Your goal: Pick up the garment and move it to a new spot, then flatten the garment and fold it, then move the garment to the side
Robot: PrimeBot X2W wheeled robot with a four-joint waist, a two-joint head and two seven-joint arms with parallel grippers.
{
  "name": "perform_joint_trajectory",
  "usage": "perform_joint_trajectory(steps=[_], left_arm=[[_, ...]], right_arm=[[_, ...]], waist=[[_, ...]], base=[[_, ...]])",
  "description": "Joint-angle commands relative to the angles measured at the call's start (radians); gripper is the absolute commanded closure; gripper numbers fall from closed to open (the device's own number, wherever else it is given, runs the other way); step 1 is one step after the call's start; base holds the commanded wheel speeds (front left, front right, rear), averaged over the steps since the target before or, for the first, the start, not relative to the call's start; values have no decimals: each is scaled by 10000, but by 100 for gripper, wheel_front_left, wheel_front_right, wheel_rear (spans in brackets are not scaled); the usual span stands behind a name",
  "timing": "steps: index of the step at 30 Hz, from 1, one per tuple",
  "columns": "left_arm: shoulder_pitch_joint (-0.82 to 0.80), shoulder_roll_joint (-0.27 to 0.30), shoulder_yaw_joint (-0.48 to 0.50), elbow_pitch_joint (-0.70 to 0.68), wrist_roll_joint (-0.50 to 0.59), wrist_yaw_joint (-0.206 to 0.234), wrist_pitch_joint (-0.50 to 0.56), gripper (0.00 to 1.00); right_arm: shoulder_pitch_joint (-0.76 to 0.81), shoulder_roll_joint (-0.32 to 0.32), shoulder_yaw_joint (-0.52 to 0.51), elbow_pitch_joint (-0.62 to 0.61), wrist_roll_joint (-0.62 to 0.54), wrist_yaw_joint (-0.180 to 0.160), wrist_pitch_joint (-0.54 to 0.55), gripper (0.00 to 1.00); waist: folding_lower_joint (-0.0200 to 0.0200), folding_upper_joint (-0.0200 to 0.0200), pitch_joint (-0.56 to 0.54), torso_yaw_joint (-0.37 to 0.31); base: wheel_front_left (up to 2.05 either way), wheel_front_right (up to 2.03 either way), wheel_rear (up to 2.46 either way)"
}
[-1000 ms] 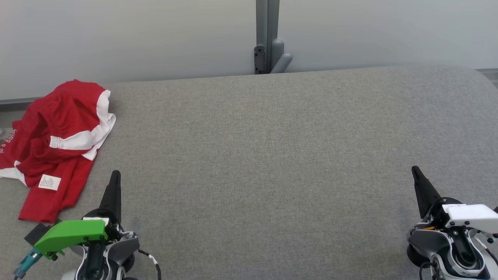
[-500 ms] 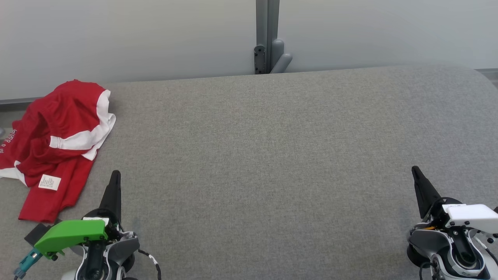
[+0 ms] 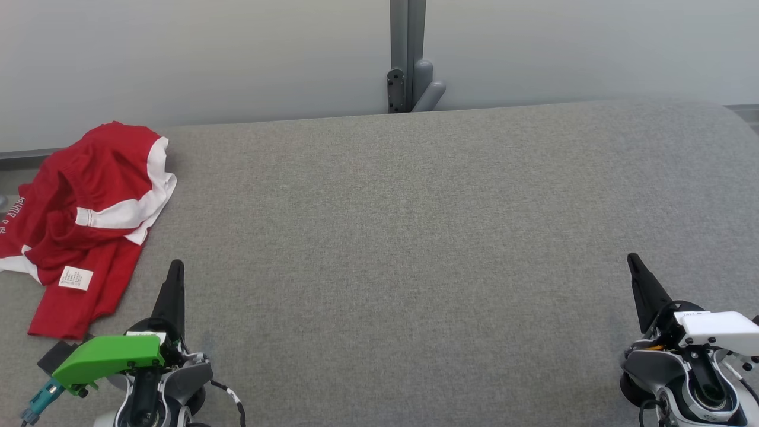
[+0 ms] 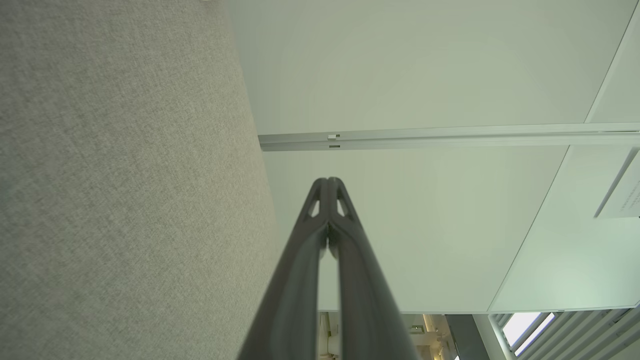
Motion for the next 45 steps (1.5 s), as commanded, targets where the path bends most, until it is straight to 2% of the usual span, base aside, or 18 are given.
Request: perform_joint_trajectory(steps=[1,23,24,28,38,45], left_arm=[[-132,6,3,4,-15,-58,-6,100],[-132,6,3,4,-15,-58,-7,100],[1,0,-5,-1,-1,0,0,0],[338,-59,-40,364,0,17,0,0],[477,-47,-480,224,111,13,-355,0],[553,6,-687,111,1082,8,-729,0]], right_arm=[[-91,-9,-2,13,25,4,6,100],[-91,-9,-2,13,25,4,5,100],[1,0,3,-1,1,0,-3,0],[323,132,27,362,0,-2,-2,0],[526,123,462,272,-148,-1,-500,0],[641,104,548,145,-1422,-1,-919,0]], waist=[[0,0,0,0],[0,0,0,0],[0,0,0,0],[0,0,0,0],[0,0,-78,-9],[0,0,-150,-29]], base=[[0,0,0],[0,0,0],[0,0,0],[0,0,0],[0,0,0],[0,0,0]])
